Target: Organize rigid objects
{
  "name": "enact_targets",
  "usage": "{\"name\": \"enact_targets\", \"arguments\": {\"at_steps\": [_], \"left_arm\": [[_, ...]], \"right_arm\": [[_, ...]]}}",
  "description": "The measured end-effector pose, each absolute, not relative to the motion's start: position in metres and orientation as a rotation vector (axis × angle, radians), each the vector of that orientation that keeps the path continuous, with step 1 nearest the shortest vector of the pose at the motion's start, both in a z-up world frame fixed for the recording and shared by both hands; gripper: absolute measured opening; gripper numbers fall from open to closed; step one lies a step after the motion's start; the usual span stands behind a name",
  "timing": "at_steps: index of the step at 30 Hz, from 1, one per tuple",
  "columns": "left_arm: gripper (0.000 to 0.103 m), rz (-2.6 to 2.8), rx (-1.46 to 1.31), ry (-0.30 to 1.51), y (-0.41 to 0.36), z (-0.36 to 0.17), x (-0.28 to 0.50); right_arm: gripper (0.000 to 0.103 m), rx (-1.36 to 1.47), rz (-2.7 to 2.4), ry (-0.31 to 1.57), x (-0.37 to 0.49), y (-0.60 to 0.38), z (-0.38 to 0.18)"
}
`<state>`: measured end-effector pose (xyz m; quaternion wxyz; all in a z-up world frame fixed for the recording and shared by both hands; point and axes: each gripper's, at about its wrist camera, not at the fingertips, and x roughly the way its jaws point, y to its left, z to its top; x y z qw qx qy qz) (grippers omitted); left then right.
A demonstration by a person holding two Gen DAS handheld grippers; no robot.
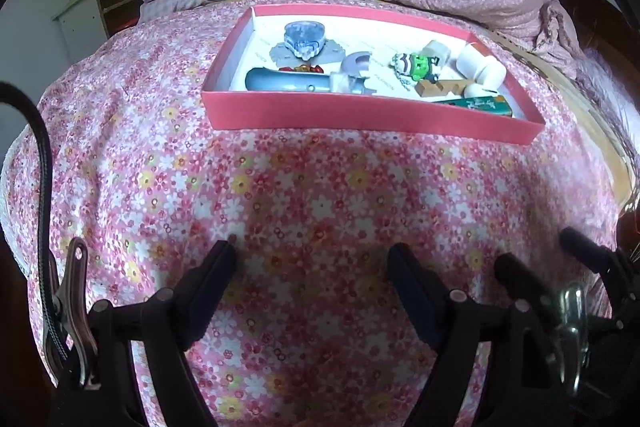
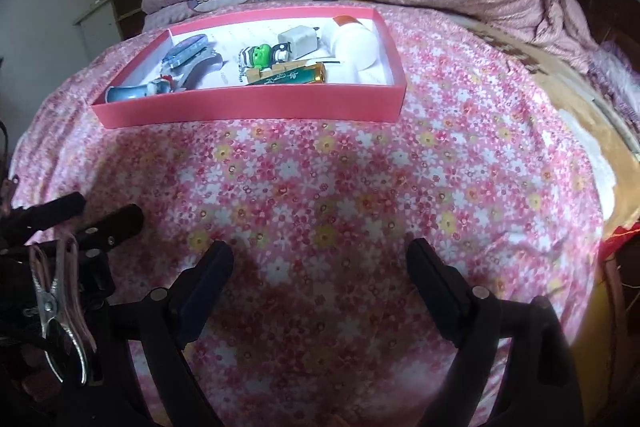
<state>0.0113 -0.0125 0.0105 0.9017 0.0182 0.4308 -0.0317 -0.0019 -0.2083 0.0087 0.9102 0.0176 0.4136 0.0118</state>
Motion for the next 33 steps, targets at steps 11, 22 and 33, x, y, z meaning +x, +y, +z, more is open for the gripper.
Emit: {"name": "enact_targets", "arguments": {"at_steps": [11, 22, 33], "left_arm": [[0.084, -0.057, 0.035, 0.877, -0.0133, 0.0102, 0.0095], [0.084, -0.057, 0.03, 0.876, -0.0131, 0.0103, 0.009], [0.084, -0.056, 0.03, 0.877, -0.0132, 0.01, 0.0088]], "right_arm": [[0.092, 0.051, -0.001, 0.838, -0.0033, -0.2084, 0.0082], [0.092, 0.05, -0.002, 0.838, -0.0037, -0.2086, 0.0081], [0.092, 0.05, -0.001, 0.837, -0.0042, -0.2088, 0.0082]]}}
